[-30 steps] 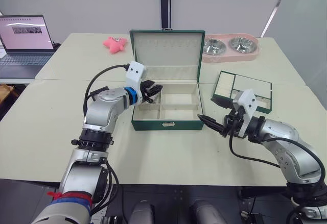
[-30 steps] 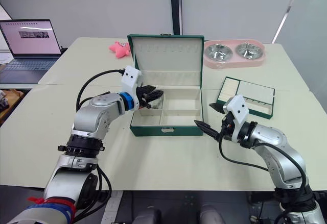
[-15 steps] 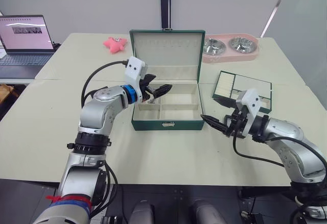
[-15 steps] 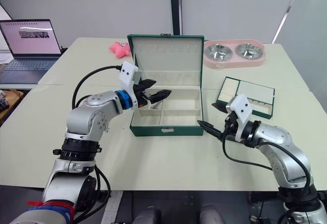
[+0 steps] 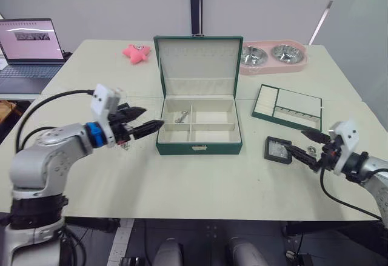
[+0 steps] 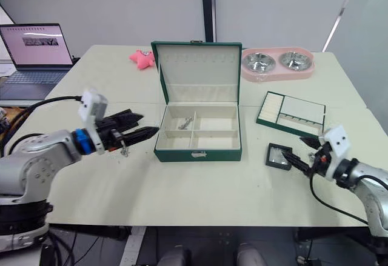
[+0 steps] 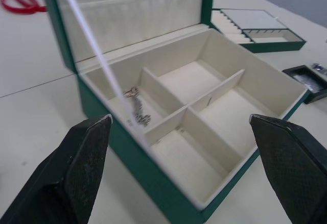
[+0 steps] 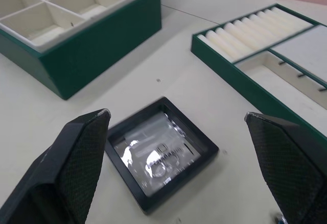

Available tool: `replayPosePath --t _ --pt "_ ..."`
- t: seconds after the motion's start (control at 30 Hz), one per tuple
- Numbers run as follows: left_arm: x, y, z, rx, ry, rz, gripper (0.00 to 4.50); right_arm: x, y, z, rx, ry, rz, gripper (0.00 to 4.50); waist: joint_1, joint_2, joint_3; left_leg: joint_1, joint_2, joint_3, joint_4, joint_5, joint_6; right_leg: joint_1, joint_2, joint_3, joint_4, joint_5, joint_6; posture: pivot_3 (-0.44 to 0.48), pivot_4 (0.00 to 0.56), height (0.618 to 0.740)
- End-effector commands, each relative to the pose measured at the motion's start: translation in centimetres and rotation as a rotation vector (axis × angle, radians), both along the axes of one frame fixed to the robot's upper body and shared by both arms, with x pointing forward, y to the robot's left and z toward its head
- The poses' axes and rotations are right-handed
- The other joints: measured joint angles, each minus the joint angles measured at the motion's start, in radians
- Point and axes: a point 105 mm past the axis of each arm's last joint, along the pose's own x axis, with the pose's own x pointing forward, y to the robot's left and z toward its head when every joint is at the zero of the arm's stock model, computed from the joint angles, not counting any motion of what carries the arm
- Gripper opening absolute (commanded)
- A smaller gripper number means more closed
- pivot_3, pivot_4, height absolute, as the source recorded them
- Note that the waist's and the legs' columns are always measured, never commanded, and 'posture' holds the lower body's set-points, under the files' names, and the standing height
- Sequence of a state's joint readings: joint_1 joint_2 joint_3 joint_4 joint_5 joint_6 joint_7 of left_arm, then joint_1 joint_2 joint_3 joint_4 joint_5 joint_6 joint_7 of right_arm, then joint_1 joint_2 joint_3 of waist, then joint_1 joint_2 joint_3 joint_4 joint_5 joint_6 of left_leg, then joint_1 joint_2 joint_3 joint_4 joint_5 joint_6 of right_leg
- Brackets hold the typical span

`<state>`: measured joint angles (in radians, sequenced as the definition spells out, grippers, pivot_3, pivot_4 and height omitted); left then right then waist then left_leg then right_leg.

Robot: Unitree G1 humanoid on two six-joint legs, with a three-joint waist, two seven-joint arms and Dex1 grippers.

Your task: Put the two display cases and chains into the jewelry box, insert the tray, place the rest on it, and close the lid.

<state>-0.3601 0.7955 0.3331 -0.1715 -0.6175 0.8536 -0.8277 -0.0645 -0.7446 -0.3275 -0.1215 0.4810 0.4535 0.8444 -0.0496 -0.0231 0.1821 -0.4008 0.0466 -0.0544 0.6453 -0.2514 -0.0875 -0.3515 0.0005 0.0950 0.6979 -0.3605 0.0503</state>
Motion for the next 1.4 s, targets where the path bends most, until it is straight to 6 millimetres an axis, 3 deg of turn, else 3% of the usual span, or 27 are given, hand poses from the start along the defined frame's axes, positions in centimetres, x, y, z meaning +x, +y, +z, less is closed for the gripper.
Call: replayPosePath --t 0.03,0.17,0.43,0.5,0.73,0.93,1.4 --pt "-0.7 4.0 0.9 0.010 -0.046 0.120 4.47 -0.3 -2.8 0.9 -0.040 -0.049 -0.071 4.50 -0.001 0.000 0.000 0.000 0.000 0.000 0.000 0.000 0.000 0.000 0.000 0.000 0.000 0.000 0.000 0.000 0.150 0.740" --pt "-1.4 10.7 -0.6 0.055 -0.039 0.401 4.47 -0.9 -5.4 -0.4 -0.023 -0.034 -0.155 4.50 -0.002 0.000 0.000 0.001 0.000 0.000 0.000 0.000 0.000 0.000 0.000 0.000 0.000 0.000 0.000 0.000 0.150 0.740" --pt "-2.6 19.4 -3.8 0.113 -0.079 0.858 4.47 -1.0 -8.7 -1.9 0.029 -0.078 -0.329 4.50 -0.004 0.000 0.000 0.001 0.000 0.001 0.000 0.000 0.000 0.000 0.000 0.000 0.000 0.000 0.000 0.000 0.150 0.740" --pt "-3.0 20.6 -4.5 0.128 -0.086 0.927 4.47 -0.9 -9.4 -2.2 0.031 -0.090 -0.365 4.50 -0.004 0.000 0.000 0.001 0.000 0.001 0.000 0.000 0.000 0.000 0.000 0.000 0.000 0.000 0.000 0.000 0.150 0.740" --pt "-3.0 22.1 -6.0 0.137 -0.108 1.061 4.47 -0.6 -10.7 -2.6 0.022 -0.127 -0.439 4.50 -0.004 0.000 0.000 0.001 0.000 0.001 0.000 0.000 0.000 0.000 -0.001 0.000 0.001 0.000 0.000 0.000 0.150 0.740" --pt "-1.9 20.8 -6.8 0.120 -0.096 1.015 4.47 -0.5 -11.0 -3.2 0.025 -0.130 -0.453 4.50 -0.004 0.000 0.000 0.001 0.000 0.001 0.000 0.000 0.000 0.000 -0.001 0.000 0.001 0.000 0.000 0.000 0.150 0.740" --pt "-0.1 18.8 -6.5 0.105 -0.101 0.949 4.47 -0.7 -11.2 -2.9 0.022 -0.145 -0.456 4.50 -0.005 0.001 0.000 0.001 0.000 0.001 0.000 0.000 0.000 0.000 -0.001 0.000 0.002 0.000 0.000 0.000 0.150 0.740"
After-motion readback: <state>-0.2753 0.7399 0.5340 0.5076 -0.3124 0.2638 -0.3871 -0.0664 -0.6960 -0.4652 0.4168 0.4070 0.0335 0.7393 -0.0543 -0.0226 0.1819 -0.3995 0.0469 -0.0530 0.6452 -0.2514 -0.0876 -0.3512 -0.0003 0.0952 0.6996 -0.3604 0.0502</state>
